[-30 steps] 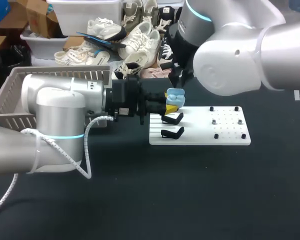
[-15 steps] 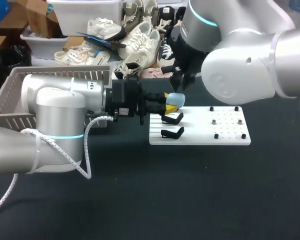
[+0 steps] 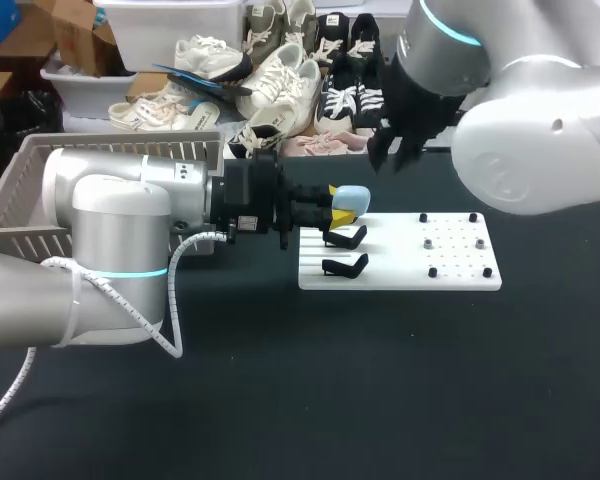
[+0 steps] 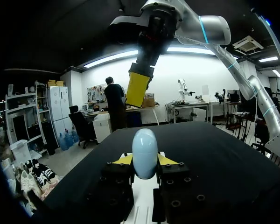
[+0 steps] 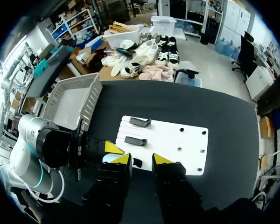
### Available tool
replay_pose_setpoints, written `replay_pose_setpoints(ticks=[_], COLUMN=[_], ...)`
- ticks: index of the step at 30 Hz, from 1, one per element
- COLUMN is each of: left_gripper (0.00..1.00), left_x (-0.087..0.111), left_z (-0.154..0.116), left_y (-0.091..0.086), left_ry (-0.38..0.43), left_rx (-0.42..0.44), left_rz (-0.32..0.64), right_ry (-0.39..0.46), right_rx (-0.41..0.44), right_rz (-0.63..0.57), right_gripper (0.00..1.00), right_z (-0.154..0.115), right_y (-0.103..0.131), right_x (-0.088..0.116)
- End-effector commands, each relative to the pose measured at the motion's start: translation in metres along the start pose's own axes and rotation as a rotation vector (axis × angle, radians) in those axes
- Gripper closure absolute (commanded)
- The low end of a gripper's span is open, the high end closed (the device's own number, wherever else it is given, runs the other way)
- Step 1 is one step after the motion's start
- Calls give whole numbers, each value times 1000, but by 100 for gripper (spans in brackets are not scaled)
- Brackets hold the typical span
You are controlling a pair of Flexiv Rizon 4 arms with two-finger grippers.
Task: Pick up each earbud case from the left stands, insert the matching earbuds, close the lid, and place the case in the box.
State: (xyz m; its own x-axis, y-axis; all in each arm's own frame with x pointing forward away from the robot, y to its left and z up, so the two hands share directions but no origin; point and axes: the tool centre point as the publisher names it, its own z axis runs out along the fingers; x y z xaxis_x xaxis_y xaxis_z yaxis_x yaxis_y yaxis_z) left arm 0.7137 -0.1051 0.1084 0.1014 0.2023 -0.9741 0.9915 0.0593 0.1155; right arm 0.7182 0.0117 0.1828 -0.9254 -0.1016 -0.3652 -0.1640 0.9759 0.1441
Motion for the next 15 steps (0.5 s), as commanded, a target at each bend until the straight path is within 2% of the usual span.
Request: replay_pose_setpoints(ticks=[1,5,7,15], left_gripper=[100,100,100,100], left_x=[-1,-5,-7,-3], left_z=[-5,-17,-31,-114], left_y=[4,9,14,35], left_ry=[-8,2,18,111], left_rx=[-7,-29,-52,-222], left_rz=[12,30,39,40], right_ry=[-91,-74,-68,-54], right_rx=[-27,-32,-31,-6], right_rz=[63,125,146,201], right_gripper=[75,75,75,76], right_z=[5,14,16,17], right_y=[-14,-20,-21,-25], right_x=[18,27,30,34])
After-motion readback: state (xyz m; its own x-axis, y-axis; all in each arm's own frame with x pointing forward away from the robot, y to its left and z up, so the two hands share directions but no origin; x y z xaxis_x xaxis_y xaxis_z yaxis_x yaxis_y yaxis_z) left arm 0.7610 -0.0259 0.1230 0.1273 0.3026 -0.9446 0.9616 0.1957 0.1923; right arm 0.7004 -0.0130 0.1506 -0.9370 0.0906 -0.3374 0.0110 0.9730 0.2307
